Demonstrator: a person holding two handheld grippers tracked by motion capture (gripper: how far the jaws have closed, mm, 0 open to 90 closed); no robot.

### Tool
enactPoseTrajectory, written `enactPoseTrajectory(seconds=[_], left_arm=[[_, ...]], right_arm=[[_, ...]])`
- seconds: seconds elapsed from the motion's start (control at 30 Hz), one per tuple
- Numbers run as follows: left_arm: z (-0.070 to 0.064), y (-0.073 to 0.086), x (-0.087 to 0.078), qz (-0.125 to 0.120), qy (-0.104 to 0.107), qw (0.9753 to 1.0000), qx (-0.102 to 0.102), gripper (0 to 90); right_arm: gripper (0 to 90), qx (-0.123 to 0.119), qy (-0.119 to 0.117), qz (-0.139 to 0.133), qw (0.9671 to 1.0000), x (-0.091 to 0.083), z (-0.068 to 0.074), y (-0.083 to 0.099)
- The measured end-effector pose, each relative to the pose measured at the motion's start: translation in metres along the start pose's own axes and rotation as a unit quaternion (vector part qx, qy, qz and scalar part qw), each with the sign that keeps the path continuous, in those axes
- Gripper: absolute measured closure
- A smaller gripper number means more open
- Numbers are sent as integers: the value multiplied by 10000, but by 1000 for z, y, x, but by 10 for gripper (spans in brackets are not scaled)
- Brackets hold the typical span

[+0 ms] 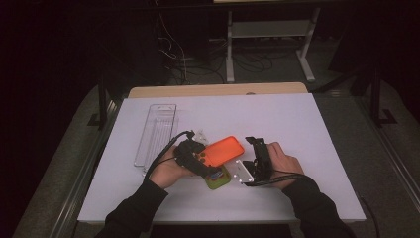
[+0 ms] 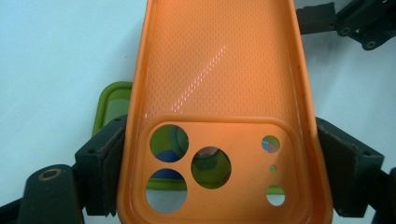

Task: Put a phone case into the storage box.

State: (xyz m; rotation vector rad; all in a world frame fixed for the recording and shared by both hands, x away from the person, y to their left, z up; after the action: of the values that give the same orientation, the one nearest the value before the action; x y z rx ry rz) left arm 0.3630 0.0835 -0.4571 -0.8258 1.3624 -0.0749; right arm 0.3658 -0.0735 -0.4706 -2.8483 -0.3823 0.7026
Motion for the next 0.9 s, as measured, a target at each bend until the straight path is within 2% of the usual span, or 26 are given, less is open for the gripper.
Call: enactPoseTrajectory(seconds=[0.03,0.17,0.37,0.4,0.53,0.57,0.67,0.8,0.9], left_arm=[[0,0,0,-3,1,10000,-16,160],[0,-1,-1,-39,-8,10000,-85,160],[0,-2,-2,-69,28,9999,-106,160],[-1,-2,-2,-68,42,9999,-111,160],[-1,-2,-2,-86,34,9999,-66,160],[-1,-2,-2,-85,36,9999,-65,160],[-2,-3,-3,-88,56,9999,-93,160],[-3,-3,-2,-99,61,9999,-94,160],[-3,-3,-2,-95,60,9999,-74,160]], right_arm=[[10,57,20,32,10000,-1,1,-1],[19,12,115,-12,9999,-3,2,-4],[96,-50,252,-137,9996,-6,4,-13],[117,-302,286,-175,9990,-6,2,-13],[187,-369,359,-244,9984,-9,2,-21],[205,-306,332,-225,9987,-10,4,-22],[248,-450,480,-344,9972,-11,0,-27],[307,-503,594,-386,9962,-11,0,-32],[356,-633,626,-343,9954,-11,1,-35]])
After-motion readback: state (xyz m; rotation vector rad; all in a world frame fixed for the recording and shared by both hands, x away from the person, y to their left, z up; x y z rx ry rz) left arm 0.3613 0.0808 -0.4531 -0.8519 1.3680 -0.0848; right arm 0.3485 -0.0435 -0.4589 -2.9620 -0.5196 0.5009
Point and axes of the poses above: each handheld gripper's, and its own axes: x roughly forward along the jaws, y roughly out of its underside, z roughly to its left, the point moved 8 cm from there along x, roughly forward along the jaws, and after that the axes turned 1 degree about z, right-handed, at the moved point
